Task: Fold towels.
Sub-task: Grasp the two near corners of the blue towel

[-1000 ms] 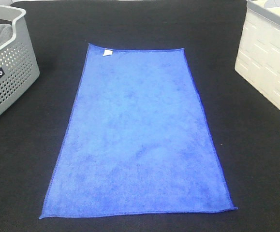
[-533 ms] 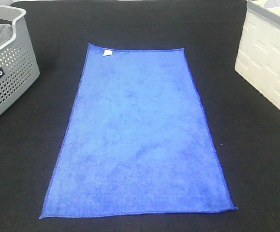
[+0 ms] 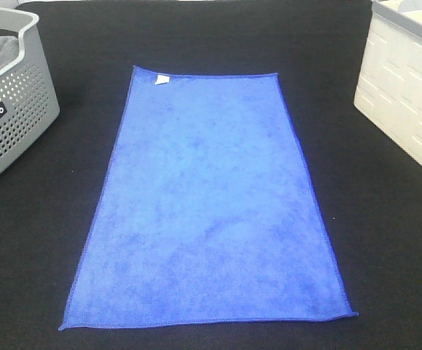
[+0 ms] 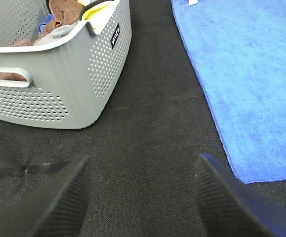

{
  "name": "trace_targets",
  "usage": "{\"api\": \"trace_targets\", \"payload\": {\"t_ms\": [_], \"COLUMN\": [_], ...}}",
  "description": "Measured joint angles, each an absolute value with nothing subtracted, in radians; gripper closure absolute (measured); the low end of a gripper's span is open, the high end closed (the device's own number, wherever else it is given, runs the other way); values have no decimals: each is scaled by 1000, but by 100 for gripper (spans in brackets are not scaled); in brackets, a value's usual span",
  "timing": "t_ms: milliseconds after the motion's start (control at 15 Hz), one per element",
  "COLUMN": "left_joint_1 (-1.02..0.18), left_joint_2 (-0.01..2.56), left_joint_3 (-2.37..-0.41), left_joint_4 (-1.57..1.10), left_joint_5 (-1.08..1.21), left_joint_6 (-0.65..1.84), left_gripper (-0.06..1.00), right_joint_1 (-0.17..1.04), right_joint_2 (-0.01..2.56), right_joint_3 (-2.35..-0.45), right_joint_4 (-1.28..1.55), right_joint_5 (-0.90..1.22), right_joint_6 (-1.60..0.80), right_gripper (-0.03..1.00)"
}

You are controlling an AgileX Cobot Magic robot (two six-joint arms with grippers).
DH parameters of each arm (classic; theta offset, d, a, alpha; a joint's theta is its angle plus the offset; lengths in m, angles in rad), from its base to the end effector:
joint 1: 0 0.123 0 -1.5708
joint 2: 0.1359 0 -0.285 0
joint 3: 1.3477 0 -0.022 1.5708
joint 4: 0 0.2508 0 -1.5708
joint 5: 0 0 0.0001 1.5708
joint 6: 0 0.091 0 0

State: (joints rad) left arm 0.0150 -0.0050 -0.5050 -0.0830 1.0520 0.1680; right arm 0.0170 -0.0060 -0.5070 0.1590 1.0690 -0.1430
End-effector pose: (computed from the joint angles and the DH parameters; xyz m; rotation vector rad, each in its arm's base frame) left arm -0.0059 -0.0066 0.2796 0.1585 2.0167 0.0168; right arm -0.0077 0.0125 0.2794 -0.1716 2.0239 0.1107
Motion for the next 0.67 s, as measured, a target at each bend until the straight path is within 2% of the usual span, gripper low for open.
{"api": "trace_targets", "payload": {"t_ms": [467,667], "left_joint_1": [15,15], "left_joint_2": [-5,-5], "left_joint_3": [-505,-510], "left_joint_4": [-84,-139], "left_joint_5": [1052,989], "left_joint_6": [174,89], "left_gripper": [36,36], "right_joint_1": [17,17], "right_joint_2": [-6,13], "right_joint_3": [-507,-515], "right_joint_4": [159,159], "right_joint_5": [1069,1041], "right_joint_6": [-143,-106], "right_gripper": [20,21]}}
